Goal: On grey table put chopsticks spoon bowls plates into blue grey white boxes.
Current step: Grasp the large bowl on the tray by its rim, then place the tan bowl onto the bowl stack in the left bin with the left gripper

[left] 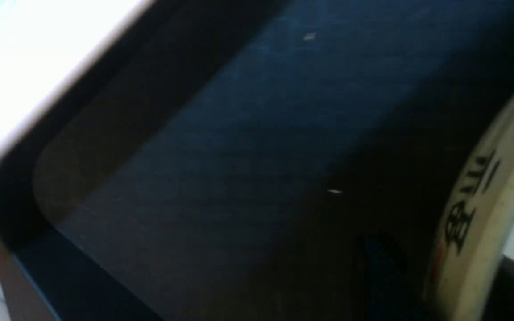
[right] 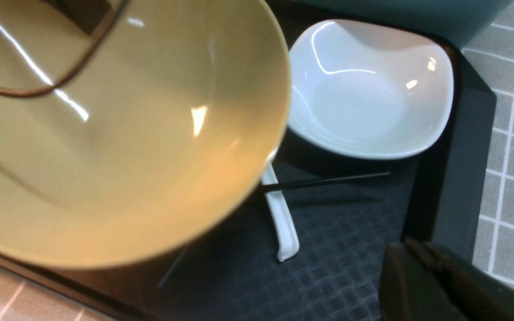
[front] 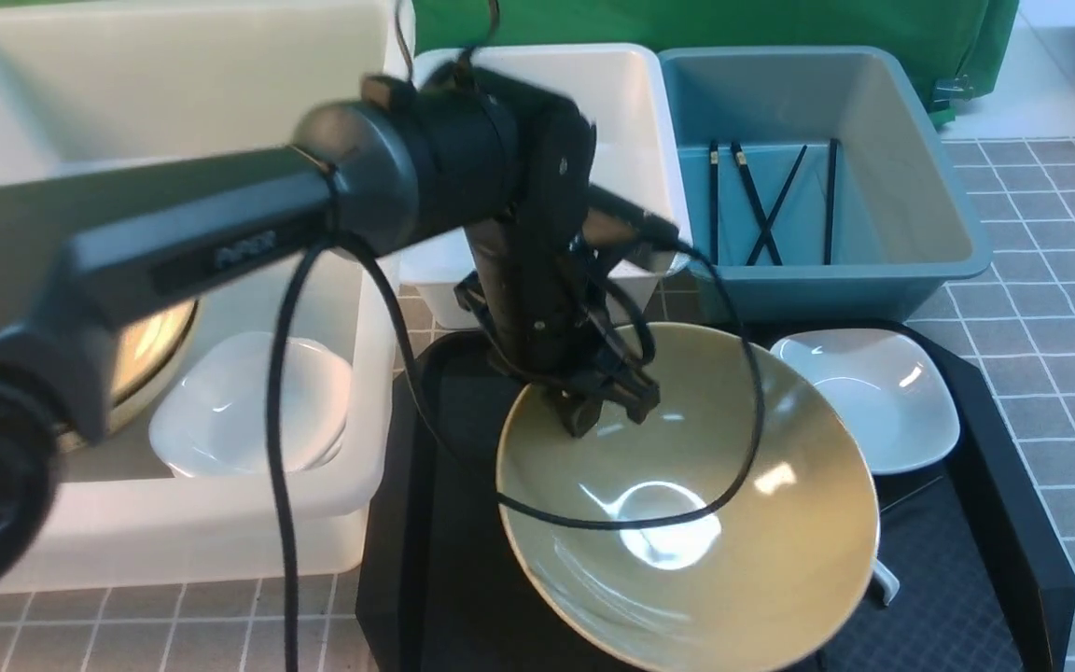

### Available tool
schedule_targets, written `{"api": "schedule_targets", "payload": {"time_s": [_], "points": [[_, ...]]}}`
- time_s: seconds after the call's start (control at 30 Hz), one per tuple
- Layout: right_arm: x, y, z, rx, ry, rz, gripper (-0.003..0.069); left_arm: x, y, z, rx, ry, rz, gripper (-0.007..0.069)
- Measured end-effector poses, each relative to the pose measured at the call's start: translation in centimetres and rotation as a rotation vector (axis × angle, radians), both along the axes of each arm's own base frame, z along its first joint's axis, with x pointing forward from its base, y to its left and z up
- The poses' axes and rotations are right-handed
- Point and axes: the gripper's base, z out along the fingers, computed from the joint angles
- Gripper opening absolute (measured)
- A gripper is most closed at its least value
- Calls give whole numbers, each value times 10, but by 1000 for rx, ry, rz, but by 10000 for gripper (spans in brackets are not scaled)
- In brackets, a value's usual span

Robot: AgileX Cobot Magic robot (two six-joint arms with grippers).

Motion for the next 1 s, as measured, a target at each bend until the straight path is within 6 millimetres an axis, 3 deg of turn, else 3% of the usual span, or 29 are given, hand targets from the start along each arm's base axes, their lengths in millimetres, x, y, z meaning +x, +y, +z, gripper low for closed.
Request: {"api": "schedule_targets", "payload": {"time_s": [0.13,0.2,0.3,0.4,0.5,0.63,0.67,0.73,0.83,0.93,1.0], "points": [[0,0,0,0,1,0,45,-11,6,37,-36,-76,-23,6],[0,0,0,0,1,0,45,-14,9,47,-47,-102,-29,4],[0,0,0,0,2,1,45,-27,25,89,-75,-206,-72,4],[0,0,0,0,3,1,45,-35,34,112,-134,-248,-72,4],[-1,0,-1,0,9,4,45,-44,56,143,-231,-290,-26,4],[-1,1,-1,0,16,8,45,-55,133,191,-293,-387,172,2],[-1,1,-1,0,16,8,45,-56,142,195,-294,-403,196,2],[-1,1,-1,0,16,8,46,-72,200,215,-281,-510,374,2],[-1,1,-1,0,16,8,46,-88,265,217,-224,-610,628,2],[-1,1,-1,0,16,8,46,-97,312,201,-207,-636,848,2],[-1,1,-1,0,16,9,46,-96,332,183,-237,-632,955,2]]}}
